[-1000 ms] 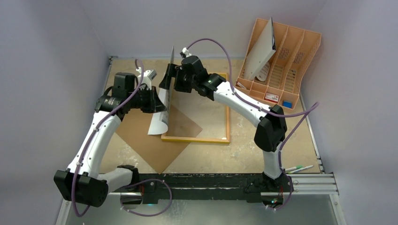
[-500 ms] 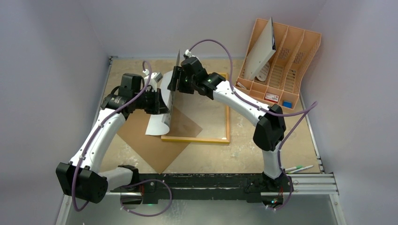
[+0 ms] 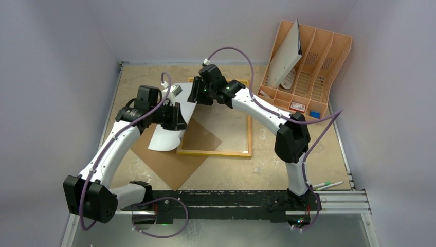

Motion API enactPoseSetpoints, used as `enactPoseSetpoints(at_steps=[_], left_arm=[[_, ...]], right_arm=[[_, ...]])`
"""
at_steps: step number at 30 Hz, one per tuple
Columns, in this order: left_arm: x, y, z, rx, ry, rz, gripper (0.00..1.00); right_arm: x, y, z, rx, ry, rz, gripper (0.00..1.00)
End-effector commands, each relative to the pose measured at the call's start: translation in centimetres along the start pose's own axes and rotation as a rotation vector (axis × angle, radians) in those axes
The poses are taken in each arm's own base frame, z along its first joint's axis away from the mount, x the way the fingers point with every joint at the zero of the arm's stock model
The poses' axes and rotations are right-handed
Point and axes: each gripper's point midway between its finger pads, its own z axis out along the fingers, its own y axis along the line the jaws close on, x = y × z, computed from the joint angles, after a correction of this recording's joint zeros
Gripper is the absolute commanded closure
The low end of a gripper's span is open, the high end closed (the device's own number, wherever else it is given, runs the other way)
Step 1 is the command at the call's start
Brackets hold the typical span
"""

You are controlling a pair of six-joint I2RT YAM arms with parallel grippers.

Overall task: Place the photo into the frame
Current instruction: Turn over the photo from the photo frame.

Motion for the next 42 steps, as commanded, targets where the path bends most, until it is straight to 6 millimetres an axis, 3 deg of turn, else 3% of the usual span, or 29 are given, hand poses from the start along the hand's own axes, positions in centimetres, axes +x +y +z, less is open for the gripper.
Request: enactPoseSetpoints(at_steps=[1, 5, 8, 12, 15, 19, 26, 33, 38, 42], left_arm=[[-0.7, -0.7, 0.3, 0.045, -0.035, 0.057, 0.85], [-0.6, -0.8, 0.4, 0.055, -0.035, 0.059, 0.85], [-0.7, -0.8, 0.6, 0.06, -0.035, 0.055, 0.85], [-1.0, -1.0, 0.7, 0.071, -0.034, 0.049, 0.73], [-1.7, -1.2, 0.5, 0.072, -0.055, 0.049, 0.53], [-3.2, -1.3, 0.1, 0.049, -0.105, 0.042, 0.41], [-4.9, 1.8, 1.0, -0.116, -0.171, -0.052, 0.38], [-4.2, 6.2, 3.1, -0.305, -0.139, -0.183, 0.39], [-3.4, 8.7, 4.4, -0.399, -0.113, -0.242, 0.4], [-2.9, 10.3, 5.0, -0.47, -0.097, -0.276, 0.41]], right_arm=[[-0.4, -0.5, -0.8, -0.014, 0.003, 0.033, 0.58], [-0.2, -1.8, -0.8, -0.022, 0.021, 0.054, 0.86], [0.4, -2.8, -0.6, -0.024, 0.047, 0.068, 1.0], [0.5, -3.9, -0.6, -0.017, 0.048, 0.071, 1.0], [-0.3, -5.0, -1.0, -0.016, 0.031, 0.05, 1.0], [-1.0, -7.7, -1.8, -0.008, 0.004, 0.03, 1.0], [-1.9, -14.1, -3.4, 0.057, -0.049, -0.02, 1.0], [-1.8, -19.8, -4.2, 0.11, 0.0, -0.134, 1.0], [-1.4, -21.1, -3.7, 0.093, 0.067, -0.176, 1.0], [-0.9, -20.8, -2.8, 0.055, 0.091, -0.157, 1.0]])
